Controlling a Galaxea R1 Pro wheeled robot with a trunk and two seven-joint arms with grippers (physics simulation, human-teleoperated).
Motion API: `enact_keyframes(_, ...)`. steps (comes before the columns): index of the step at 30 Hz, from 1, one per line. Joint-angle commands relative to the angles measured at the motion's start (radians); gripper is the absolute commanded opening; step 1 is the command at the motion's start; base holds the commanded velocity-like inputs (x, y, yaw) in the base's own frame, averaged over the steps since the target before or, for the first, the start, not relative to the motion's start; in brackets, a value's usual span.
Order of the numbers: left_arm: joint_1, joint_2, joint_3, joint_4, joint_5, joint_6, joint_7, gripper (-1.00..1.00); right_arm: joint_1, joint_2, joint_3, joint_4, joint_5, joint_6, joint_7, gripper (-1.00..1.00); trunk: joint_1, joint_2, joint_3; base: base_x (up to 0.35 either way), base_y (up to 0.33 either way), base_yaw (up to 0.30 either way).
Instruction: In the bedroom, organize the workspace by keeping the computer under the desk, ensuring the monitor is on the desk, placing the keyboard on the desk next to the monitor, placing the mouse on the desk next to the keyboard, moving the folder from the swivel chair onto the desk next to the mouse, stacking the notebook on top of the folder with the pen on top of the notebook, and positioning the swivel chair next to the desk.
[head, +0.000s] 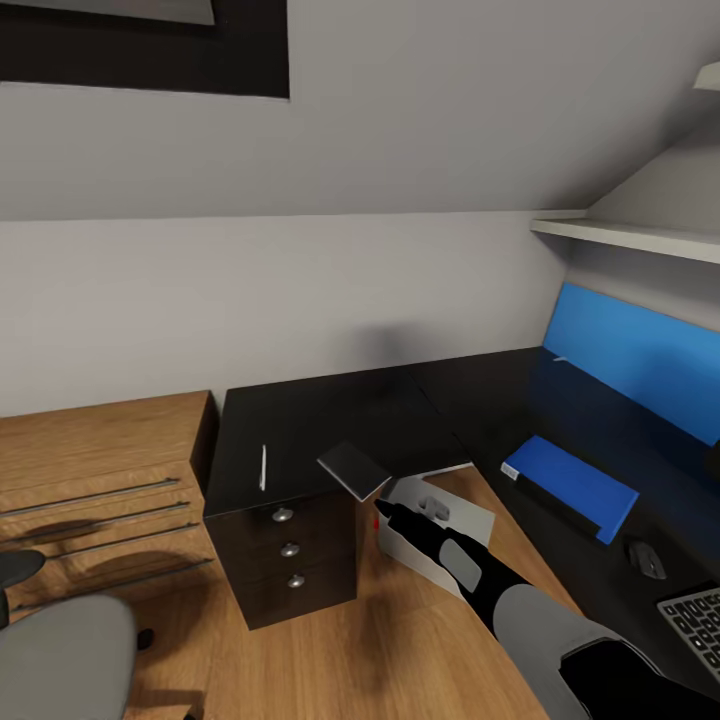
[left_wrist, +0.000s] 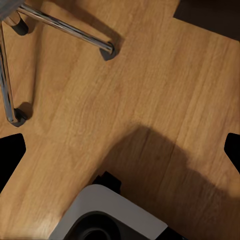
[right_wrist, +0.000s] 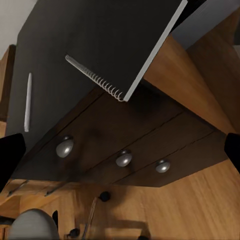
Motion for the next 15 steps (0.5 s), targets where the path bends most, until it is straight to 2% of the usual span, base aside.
enact_keyframes(1,0.000,0.000,-0.001,0.000,0.009,-0.002,0.001,1.00,0.000,-0.001,0.003,0.000,-0.008,0.003,0.002,1.00,0.000,-0.001,-0.001,0.000,0.000,0.046)
enact_keyframes(6,0.000,0.000,-0.001,0.000,0.010,0.001,0.002,1.00,0.000,-0.005,0.003,0.001,-0.007,0.000,0.004,1.00,0.015,-0.029,-0.014,0.000,0.000,0.020)
enact_keyframes(10,0.000,-0.008,-0.002,-0.007,0.008,0.005,0.002,1.00,0.001,-0.020,0.003,0.002,-0.007,-0.002,0.005,1.00,0.031,-0.057,-0.027,0.000,0.000,0.004)
enact_keyframes(13,0.000,-0.017,-0.003,-0.055,-0.001,0.015,0.008,1.00,0.001,-0.025,0.003,0.003,-0.008,-0.002,0.005,1.00,0.042,-0.078,-0.036,0.000,0.000,0.001)
enact_keyframes(15,0.000,-0.021,-0.003,-0.140,-0.032,0.074,0.012,1.00,0.001,-0.027,0.003,0.003,-0.008,-0.002,0.005,1.00,0.050,-0.092,-0.042,0.000,0.000,0.000)
